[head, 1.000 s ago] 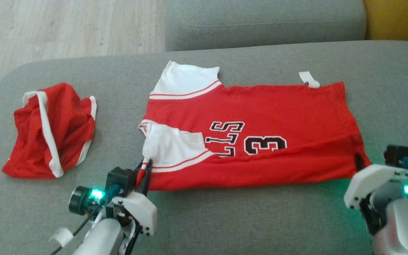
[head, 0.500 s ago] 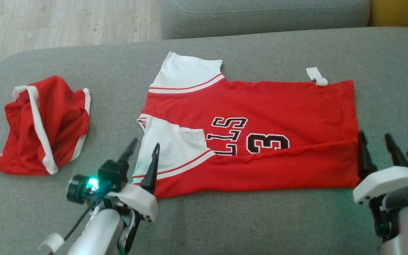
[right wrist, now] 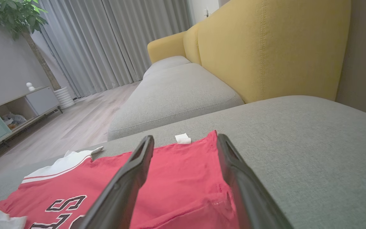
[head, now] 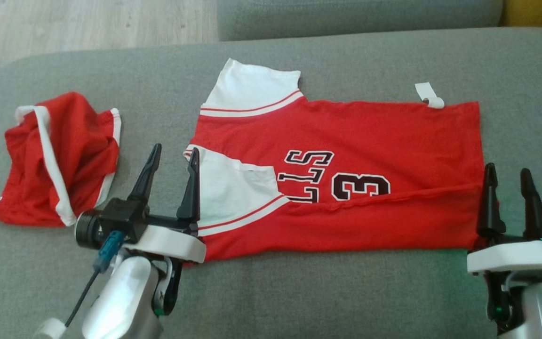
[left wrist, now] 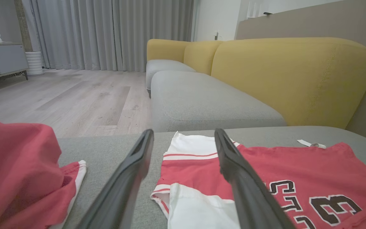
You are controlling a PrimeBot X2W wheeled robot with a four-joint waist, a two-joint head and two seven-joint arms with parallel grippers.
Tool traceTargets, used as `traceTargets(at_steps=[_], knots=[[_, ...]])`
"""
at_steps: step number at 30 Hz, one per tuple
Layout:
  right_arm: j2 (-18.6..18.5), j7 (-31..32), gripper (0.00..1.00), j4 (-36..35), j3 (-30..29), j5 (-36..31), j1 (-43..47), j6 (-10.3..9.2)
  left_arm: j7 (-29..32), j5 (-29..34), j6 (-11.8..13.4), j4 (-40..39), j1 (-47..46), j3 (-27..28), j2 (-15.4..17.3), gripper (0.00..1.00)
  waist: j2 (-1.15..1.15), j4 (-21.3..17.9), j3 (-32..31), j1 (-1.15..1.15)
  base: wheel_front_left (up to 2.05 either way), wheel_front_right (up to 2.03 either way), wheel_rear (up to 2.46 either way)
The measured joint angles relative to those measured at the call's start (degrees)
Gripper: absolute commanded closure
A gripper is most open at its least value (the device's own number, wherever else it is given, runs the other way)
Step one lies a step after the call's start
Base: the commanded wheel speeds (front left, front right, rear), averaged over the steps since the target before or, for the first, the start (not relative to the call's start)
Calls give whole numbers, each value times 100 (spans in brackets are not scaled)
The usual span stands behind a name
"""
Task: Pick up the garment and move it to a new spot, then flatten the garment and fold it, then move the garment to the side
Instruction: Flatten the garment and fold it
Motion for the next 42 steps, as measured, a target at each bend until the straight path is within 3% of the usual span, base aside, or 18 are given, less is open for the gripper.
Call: traceTargets(at_steps=[6, 12, 15, 17, 22, 26, 32, 42], knots=[[0, 0, 0, -85, 55, -48, -226, 0, 59, 222, -255, 182, -335, -35, 143, 0, 0, -80, 298, 0, 0, 0, 0], [-2, -19, 0, -347, 214, -24, -817, 0, 1057, 477, -794, 548, -2217, -354, 616, 0, 0, -256, 858, 1, 0, 0, 0], [-4, -68, 0, -394, 345, 49, -1031, 0, 1652, 469, -932, 902, -3119, -555, 848, 0, 0, -402, 1155, 2, 0, 0, 0], [-4, -78, 0, -426, 471, 120, -1119, 0, 2057, 242, -934, 1207, -3557, -673, 979, 0, 0, -530, 1335, 2, 0, 0, 0], [-7, -177, 0, -501, 677, 277, -1301, 0, 3163, -717, -978, 1714, -4224, -1558, 1379, 0, 0, -916, 1707, 2, 0, 0, 0], [-7, -233, 0, -527, 818, 528, -1383, 0, 3593, -1276, -978, 1840, -4458, -1961, 1602, 0, 0, -1123, 1901, 2, 0, 0, 0], [-5, -278, 0, -547, 974, 600, -1462, 0, 3869, -1829, -978, 2154, -4747, -2364, 2102, 0, 0, -1492, 2143, 1, 0, 0, 0], [-8, -302, 0, -639, 1035, 686, -1498, 0, 3901, -2326, -978, 2711, -5228, -2598, 2303, 0, 0, -1798, 2383, 0, 0, 0, 0]])
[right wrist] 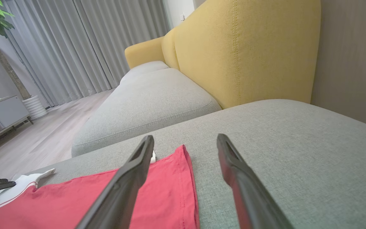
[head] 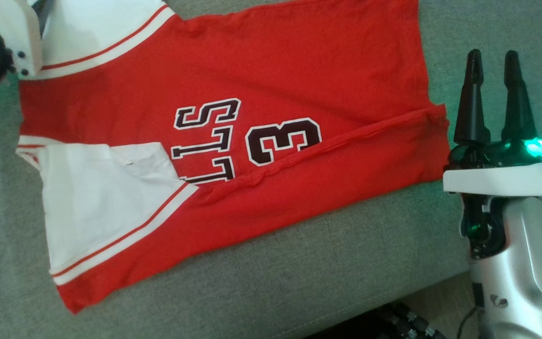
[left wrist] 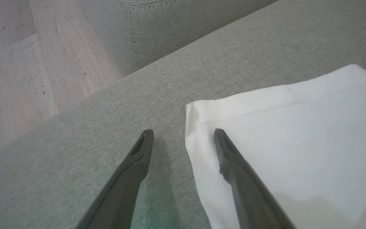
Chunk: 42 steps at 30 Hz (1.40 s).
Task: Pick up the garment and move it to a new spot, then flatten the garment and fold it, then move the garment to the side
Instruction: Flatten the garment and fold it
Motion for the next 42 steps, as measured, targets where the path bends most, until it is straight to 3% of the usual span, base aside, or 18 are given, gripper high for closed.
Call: traceTargets(at_steps=[6, 9, 13, 17, 26, 37, 42], knots=[[0, -1, 0, -18, 33, 47, -11, 0, 245, -453, 2, 33, -98, -151, -21, 0, 0, -60, 32, 1, 0, 0, 0], [1, -1, 0, 20, 33, 29, -10, 0, 415, -715, 1, -75, -91, -263, -20, 100, 0, -49, -15, 0, 0, 0, 0], [0, -1, 0, 100, -41, -86, -9, 0, 240, -940, 1, -252, -4, -416, -62, 100, 0, 30, -101, 1, 0, 0, 0], [-2, 51, 0, 234, 62, -424, -13, 0, -450, -942, 1, -397, 129, -530, -88, 100, 0, 148, -272, 1, 0, 0, 0], [-82, 1068, 0, 527, -4, -1486, -313, 0, -1940, -494, 11, -988, 531, -884, -283, 100, 0, 659, -849, 0, 0, 0, 0], [-946, 2538, 0, 1627, -431, -1595, -1032, 0, -2706, -372, 787, -2904, 1722, -974, -200, 100, 0, 1615, -1334, -1, 0, 0, 0], [-1349, 2748, 0, 2335, -533, -1756, -1527, 0, -2733, -353, 1087, -3599, 2132, -1120, -169, 100, 0, 1970, -1278, 0, 0, 0, 0]])
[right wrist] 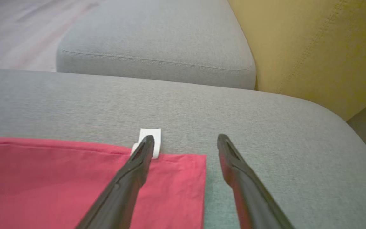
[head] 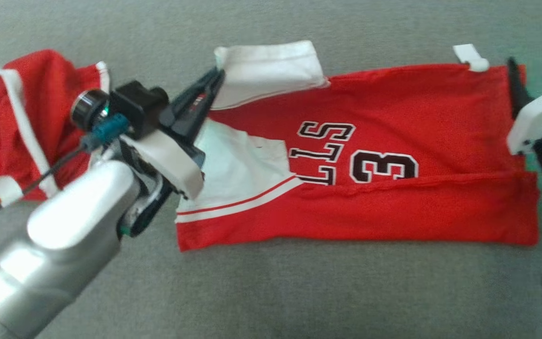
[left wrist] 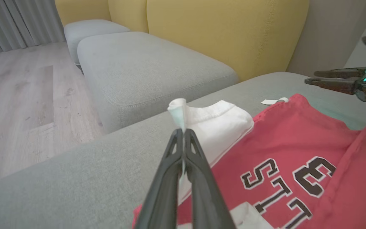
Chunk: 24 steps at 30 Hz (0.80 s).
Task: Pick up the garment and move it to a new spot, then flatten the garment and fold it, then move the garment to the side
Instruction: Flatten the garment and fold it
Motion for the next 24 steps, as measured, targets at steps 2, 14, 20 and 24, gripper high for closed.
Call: traceTargets(at_steps=[2, 14, 20, 24], knots=[[-115, 40, 0, 288, -59, -76, -164, 0, 1, 0, 54, -174, 59, -29, 2, 100, 0, 104, 63, 0, 0, 0, 0], [-297, 112, 0, 1561, -318, -521, -772, 0, 12, 148, 172, -465, 36, -137, -15, 100, 0, 350, 416, 1, 0, 0, 0], [-292, 22, 73, 1947, -286, -650, -1052, 0, 63, 148, 186, -467, -46, -135, -3, 100, 0, 319, 484, 0, 0, 0, 0], [-244, -153, 100, 2130, -210, -649, -1115, 0, 79, 142, 241, -380, -54, -105, 27, 100, 0, 254, 429, 0, 0, 0, 0]])
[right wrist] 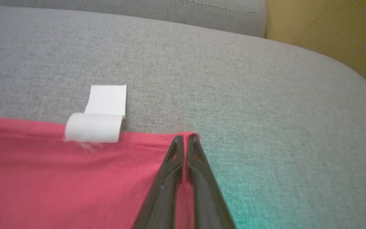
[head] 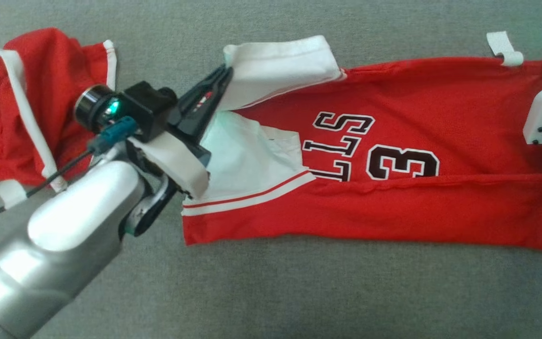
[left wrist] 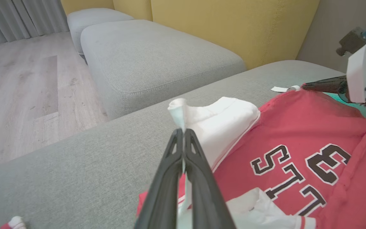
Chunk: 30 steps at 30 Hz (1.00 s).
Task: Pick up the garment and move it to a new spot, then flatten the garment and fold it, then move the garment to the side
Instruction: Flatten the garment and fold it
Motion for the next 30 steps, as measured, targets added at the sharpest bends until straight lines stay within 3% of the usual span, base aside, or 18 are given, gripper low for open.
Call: traceTargets(at_steps=[7, 17, 22, 25, 30], knots=[[58, -545, 100, -31, 345, 305, -147, 0, -182, -44, 5, 433, -140, 221, 145, 100, 0, -190, -153, 0, 0, 0, 0], [26, -1115, 100, -589, 943, 1352, -611, 0, -556, 281, -376, 1759, -1200, 394, 176, 100, 0, -427, -55, 0, 0, 0, 0], [-88, -1316, 100, -606, 1240, 1617, -759, 0, -944, 466, -576, 2599, -1738, 482, -105, 100, 0, -486, 16, 0, 0, 0, 0], [-221, -1525, 100, -516, 1321, 1788, -764, 0, -1181, 664, -591, 3047, -2024, 520, -439, 100, 0, -428, 20, 0, 0, 0, 0], [-291, -1586, 100, -404, 1500, 2105, -743, 0, -1245, 727, -832, 3421, -2011, 504, -677, 100, 0, -348, -91, 0, 0, 0, 0]])
